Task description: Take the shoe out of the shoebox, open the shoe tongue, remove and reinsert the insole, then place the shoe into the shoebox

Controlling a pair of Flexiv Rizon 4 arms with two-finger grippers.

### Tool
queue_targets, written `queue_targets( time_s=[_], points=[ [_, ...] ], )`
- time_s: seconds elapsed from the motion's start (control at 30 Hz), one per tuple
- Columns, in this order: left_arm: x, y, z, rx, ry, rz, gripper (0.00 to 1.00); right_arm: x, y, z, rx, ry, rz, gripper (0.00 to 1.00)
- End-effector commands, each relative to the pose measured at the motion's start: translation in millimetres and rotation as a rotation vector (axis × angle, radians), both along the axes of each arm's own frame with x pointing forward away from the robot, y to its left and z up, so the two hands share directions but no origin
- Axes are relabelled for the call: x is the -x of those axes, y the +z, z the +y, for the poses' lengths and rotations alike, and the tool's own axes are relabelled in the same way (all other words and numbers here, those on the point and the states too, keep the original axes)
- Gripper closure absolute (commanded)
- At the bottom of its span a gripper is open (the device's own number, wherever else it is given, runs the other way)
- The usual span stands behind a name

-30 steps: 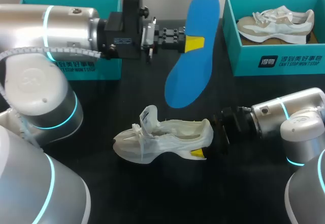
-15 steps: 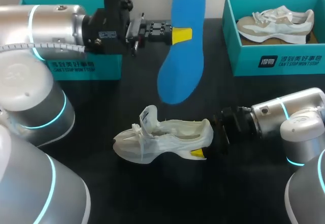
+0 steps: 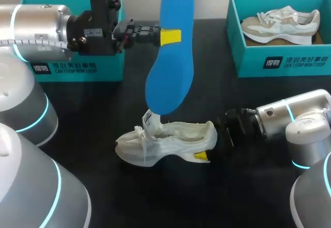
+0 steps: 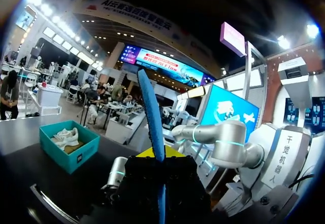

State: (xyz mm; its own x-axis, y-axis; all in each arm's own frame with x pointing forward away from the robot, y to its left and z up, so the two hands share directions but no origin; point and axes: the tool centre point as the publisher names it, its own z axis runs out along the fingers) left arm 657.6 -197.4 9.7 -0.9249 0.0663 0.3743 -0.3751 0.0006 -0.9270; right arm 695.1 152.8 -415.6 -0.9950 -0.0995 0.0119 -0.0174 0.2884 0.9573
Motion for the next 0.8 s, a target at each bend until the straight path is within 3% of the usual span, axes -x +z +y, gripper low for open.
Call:
queue_targets(
  time_s=[0.03,0.8],
  points=[
    [0.9,-0.2,7.2,-0.006,0.003,0.002,1.00,1.5,-1.9,0.9,0.004,0.000,0.001,1.00],
    [-0.9,0.6,9.5,-0.015,-0.003,0.002,1.00,1.5,-1.9,0.9,0.004,0.000,0.001,1.00]
  ],
)
